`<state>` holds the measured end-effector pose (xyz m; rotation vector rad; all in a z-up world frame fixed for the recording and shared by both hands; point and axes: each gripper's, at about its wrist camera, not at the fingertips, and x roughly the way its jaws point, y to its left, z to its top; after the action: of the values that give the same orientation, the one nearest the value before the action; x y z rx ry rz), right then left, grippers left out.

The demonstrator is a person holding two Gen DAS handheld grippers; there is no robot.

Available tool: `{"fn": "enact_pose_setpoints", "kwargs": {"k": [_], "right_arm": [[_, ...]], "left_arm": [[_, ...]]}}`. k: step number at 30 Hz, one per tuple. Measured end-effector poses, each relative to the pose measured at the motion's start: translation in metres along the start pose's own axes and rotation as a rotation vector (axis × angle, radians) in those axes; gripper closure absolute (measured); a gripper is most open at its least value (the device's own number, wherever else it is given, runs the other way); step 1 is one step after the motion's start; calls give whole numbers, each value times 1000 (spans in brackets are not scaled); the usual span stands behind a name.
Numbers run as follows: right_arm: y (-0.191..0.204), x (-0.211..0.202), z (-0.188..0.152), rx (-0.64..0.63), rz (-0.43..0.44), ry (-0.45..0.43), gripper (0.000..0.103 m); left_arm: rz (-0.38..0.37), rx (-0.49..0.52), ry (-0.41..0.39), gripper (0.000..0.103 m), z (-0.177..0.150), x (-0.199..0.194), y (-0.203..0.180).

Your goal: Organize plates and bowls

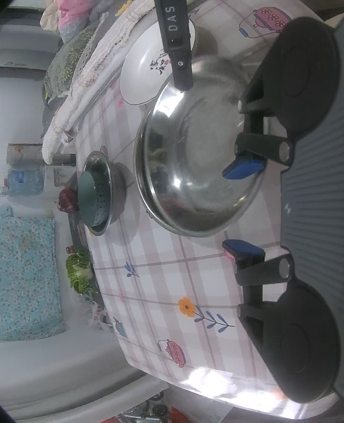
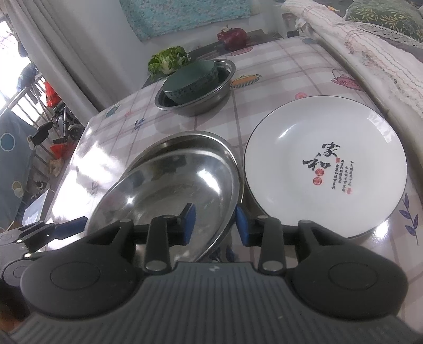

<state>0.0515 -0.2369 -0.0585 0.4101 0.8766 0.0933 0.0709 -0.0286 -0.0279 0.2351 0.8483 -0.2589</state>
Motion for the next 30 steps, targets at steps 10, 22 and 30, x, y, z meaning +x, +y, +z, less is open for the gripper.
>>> {"fn": "enact_pose_setpoints", "kwargs": {"k": [10, 22, 30], "right_arm": [[-1, -5, 3, 1, -10, -25, 66], [-15, -1, -12, 60, -25, -3, 66], [-15, 23, -10, 71, 1, 30, 80]], "left_arm": [[-1, -44, -6, 51, 3, 7, 11], [44, -50, 25, 61, 15, 43, 10], [57, -37, 60, 73, 10, 53, 9]]}}
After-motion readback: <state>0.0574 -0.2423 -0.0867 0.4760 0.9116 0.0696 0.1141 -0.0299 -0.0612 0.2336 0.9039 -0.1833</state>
